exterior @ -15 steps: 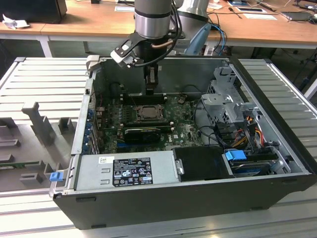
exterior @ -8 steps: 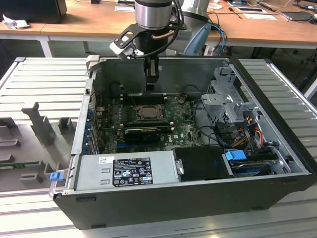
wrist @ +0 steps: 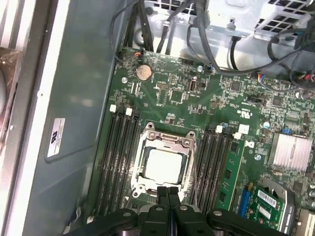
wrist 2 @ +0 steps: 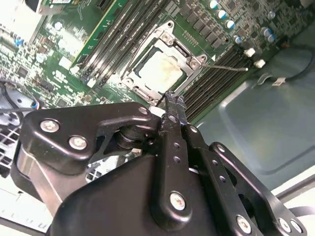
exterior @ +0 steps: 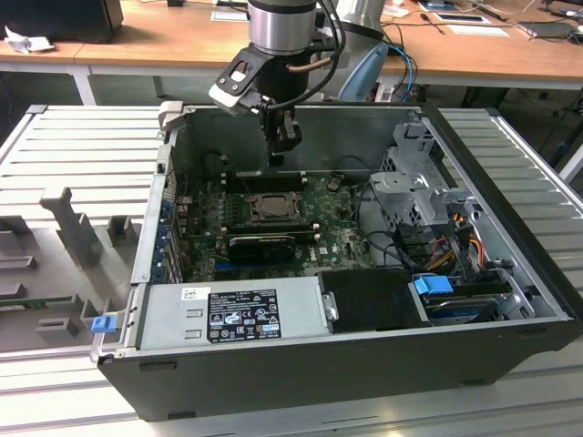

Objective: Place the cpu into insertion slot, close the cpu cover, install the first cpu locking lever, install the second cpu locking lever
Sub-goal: 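Install the first cpu locking lever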

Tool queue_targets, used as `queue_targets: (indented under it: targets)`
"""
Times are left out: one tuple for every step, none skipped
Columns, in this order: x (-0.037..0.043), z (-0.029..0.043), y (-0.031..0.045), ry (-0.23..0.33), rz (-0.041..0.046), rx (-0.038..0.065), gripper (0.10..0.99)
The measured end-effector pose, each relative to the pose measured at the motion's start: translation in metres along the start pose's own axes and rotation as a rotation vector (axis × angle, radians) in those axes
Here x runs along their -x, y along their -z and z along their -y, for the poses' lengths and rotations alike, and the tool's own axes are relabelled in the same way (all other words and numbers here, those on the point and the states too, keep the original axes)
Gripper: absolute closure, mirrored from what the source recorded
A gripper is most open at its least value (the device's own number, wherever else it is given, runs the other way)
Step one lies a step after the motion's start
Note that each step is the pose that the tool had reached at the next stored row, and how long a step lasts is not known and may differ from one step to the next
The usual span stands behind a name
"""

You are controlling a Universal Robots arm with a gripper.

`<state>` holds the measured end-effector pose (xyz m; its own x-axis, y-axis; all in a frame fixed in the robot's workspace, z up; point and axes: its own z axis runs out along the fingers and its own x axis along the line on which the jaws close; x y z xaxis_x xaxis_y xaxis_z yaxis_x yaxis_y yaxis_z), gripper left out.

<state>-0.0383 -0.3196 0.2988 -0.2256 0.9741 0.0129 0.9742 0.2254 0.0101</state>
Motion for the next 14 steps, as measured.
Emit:
queue_targets:
  targets:
    - [0.0000, 0.0000, 0.0000, 0.012, -0.0001, 0.000, 0.980]
    - [0.0000, 0.0000, -0.0001, 0.029, -0.0003, 0.000, 0.980]
    - [0.0000, 0.0000, -0.0001, 0.045, -0.0004, -0.001, 0.980]
    - [0.0000, 0.0000, -0.0001, 0.056, -0.0006, -0.001, 0.980]
    - [0.0000, 0.0000, -0.0001, 0.072, -0.0007, -0.001, 0.980]
    - [0.0000, 0.0000, -0.0001, 0.089, -0.0009, -0.001, 0.980]
    - [0.0000, 0.0000, -0.0001, 0.110, -0.0011, -0.001, 0.980]
    - [0.0000, 0.0000, -0.0001, 0.126, -0.0013, -0.002, 0.980]
    - [0.0000, 0.0000, -0.0002, 0.142, -0.0014, -0.002, 0.980]
    - [0.0000, 0.0000, -0.0002, 0.153, -0.0015, -0.002, 0.980]
    - [0.0000, 0.0000, -0.0002, 0.162, -0.0017, -0.002, 0.980]
    - [0.0000, 0.0000, -0.0002, 0.170, -0.0017, -0.002, 0.980]
    - [0.0000, 0.0000, -0.0002, 0.180, -0.0018, -0.002, 0.980]
    - [0.0000, 0.0000, -0.0002, 0.196, -0.0020, -0.003, 0.980]
